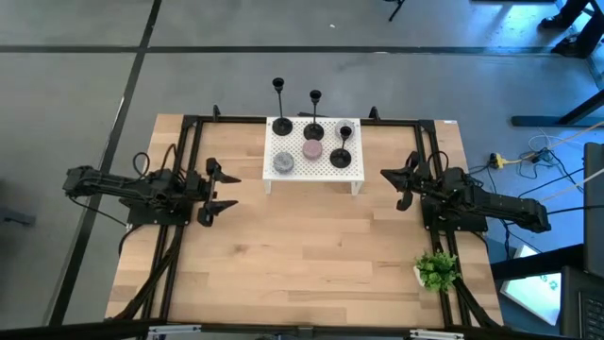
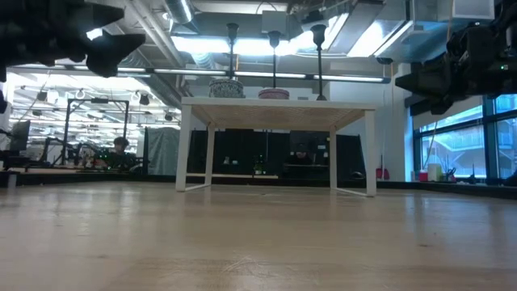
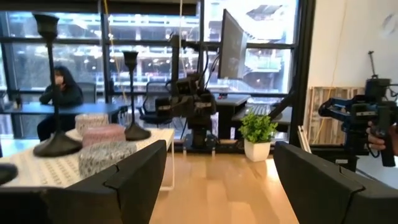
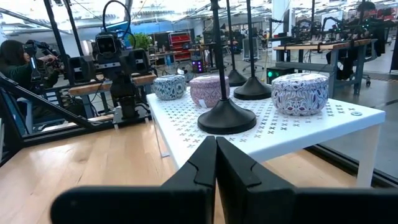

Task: Pick & Place candle stick holders
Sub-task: Return to Home Position

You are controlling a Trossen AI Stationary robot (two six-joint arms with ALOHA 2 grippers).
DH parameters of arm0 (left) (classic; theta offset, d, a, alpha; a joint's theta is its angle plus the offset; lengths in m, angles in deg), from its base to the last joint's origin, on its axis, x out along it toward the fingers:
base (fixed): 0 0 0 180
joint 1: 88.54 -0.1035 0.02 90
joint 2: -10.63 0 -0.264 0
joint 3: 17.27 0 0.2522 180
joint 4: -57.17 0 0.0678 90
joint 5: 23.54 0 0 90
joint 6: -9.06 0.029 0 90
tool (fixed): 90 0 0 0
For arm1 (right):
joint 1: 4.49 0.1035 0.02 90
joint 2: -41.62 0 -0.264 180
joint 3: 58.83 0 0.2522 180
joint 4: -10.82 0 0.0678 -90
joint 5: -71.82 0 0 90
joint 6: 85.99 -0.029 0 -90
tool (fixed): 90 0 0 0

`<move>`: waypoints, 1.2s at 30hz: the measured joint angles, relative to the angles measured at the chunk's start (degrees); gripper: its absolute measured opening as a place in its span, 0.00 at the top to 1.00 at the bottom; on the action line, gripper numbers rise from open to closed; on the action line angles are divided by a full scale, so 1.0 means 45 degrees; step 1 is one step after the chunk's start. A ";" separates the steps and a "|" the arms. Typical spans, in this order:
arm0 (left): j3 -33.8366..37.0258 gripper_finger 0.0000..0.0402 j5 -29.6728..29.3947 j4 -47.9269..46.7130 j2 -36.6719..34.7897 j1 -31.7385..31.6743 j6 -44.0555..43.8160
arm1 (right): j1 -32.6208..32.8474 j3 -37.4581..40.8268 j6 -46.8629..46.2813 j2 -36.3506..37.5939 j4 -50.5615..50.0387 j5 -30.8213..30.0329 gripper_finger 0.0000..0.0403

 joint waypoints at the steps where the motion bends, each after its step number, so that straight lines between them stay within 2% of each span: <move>1: 0.0000 0.27 -0.0051 -0.0165 -0.0043 0.0000 -0.0054 | 0.0005 0.0000 0.0000 0.0000 0.0003 0.0000 0.98; 11: 0.0000 0.27 0.0038 -0.0594 -0.0284 0.0015 0.0011 | 0.0010 0.0000 -0.0001 0.0000 0.0003 0.0001 0.98; 20: 0.0000 0.27 -0.0516 -0.1770 -0.0284 0.0015 -0.0141 | 0.0005 0.0000 -0.0226 0.0000 0.0034 0.0002 0.98; 24: 0.0000 0.27 -0.0529 -0.2669 -0.0284 0.0015 0.0105 | 0.0005 -0.0005 -0.0959 0.0000 0.0126 0.0005 0.98; 36: 0.0000 0.27 -0.0599 -0.5055 -0.0203 0.0024 -0.0615 | 0.0005 -0.0005 -0.1005 0.0000 0.0101 0.0005 0.98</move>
